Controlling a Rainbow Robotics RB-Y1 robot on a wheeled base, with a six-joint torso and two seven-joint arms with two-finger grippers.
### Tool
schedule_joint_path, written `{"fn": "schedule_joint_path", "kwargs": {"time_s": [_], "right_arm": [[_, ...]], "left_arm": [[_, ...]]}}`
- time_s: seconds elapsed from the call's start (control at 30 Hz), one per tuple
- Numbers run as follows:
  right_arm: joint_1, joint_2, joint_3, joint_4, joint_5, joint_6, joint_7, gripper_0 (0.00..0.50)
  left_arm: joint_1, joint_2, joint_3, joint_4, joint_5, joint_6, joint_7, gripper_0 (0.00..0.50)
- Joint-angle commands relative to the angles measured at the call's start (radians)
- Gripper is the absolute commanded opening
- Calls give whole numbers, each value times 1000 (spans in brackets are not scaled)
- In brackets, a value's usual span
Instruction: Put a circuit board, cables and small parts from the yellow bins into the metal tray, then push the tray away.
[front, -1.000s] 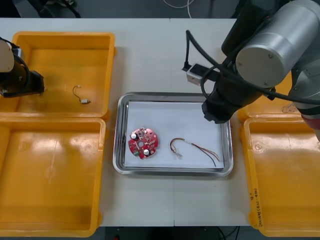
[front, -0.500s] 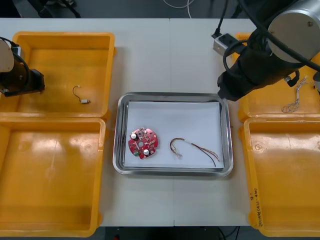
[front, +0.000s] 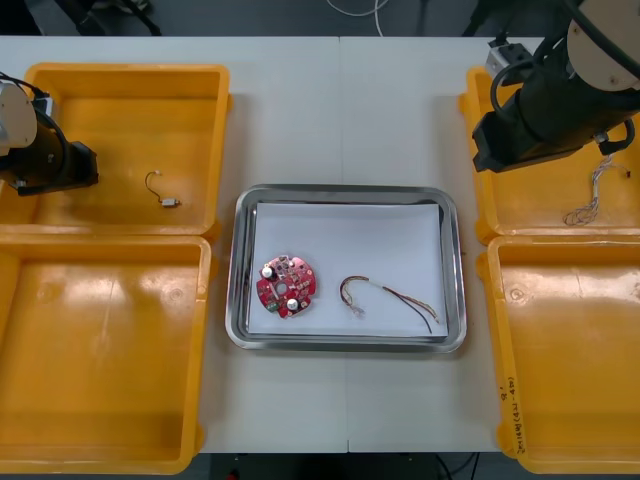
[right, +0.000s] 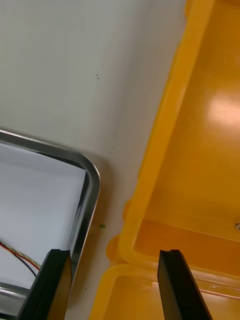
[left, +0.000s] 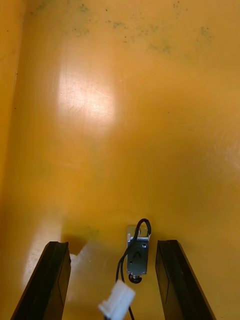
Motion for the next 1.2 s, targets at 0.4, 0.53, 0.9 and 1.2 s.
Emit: {"fn": "schedule_joint_path", "kwargs": {"time_s": [0.4, 0.53, 0.9, 1.2], "right_arm": [[-103, -74, -159, 224, 144, 4, -11, 500], [-113, -76, -203, 288, 183, 4, -3, 500], [-173, -86, -295, 523, 267, -131, 8, 500], [-202, -105, -320, 663, 290, -266, 43, 500]], "left_arm": [[-27, -8, -35, -5, 8, -24, -132, 275], [-21, -8, -51, -5, 8, -41, -131, 5], [-21, -7, -51, -5, 19, -33, -134, 0], [-22, 32, -8, -129, 24, 148, -145, 0]]}}
